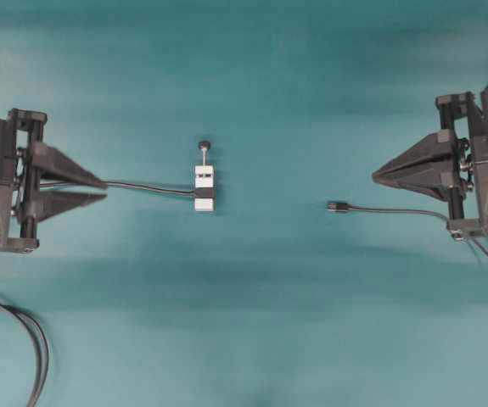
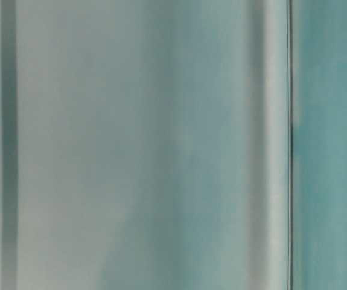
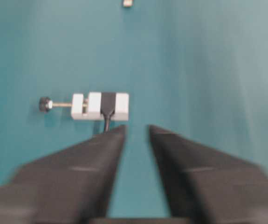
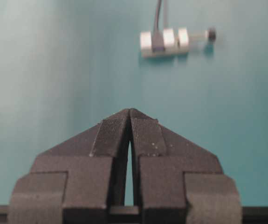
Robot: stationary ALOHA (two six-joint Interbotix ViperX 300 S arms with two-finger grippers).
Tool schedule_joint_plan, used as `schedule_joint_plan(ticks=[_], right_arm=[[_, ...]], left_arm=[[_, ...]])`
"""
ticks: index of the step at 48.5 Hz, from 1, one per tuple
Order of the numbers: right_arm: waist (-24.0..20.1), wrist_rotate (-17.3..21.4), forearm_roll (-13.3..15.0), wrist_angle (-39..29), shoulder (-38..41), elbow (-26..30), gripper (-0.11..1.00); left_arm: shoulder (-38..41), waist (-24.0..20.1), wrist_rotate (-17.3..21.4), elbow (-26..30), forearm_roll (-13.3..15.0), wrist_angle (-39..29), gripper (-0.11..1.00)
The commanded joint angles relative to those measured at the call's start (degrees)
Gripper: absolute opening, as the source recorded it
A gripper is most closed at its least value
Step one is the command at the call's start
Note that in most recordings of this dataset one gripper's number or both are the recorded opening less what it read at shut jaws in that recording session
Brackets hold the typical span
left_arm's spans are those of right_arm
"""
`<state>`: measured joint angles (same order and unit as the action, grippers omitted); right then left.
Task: Insert the USB cable into the female connector supported by the left arm.
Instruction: 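Move left gripper toward the white clamp and right gripper toward the USB plug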
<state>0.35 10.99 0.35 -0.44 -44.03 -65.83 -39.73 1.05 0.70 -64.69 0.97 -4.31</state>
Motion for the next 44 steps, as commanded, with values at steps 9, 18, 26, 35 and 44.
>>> schedule_joint_plan(ticks=[9,18,26,35,44], right_arm=[[0.1,3.7,0.1,-3.0,0.5,2.1,0.00],[0.1,3.7,0.2,-3.7,2.9,2.1,0.00],[0.1,3.6,0.2,-3.9,6.9,2.6,0.00],[0.1,3.6,0.2,-3.6,12.3,3.4,0.01],[0.3,3.7,0.2,-3.7,17.1,3.1,0.36]], left_arm=[[1.3,-0.3,-0.3,1.5,0.1,0.1,0.78],[4.4,-0.3,-0.1,1.9,0.1,-0.2,0.78],[8.1,-0.3,0.3,2.2,0.1,0.9,0.81],[10.5,-0.3,1.6,1.1,0.1,6.2,0.92],[12.0,-0.8,1.6,-1.1,0.1,10.3,0.93]])
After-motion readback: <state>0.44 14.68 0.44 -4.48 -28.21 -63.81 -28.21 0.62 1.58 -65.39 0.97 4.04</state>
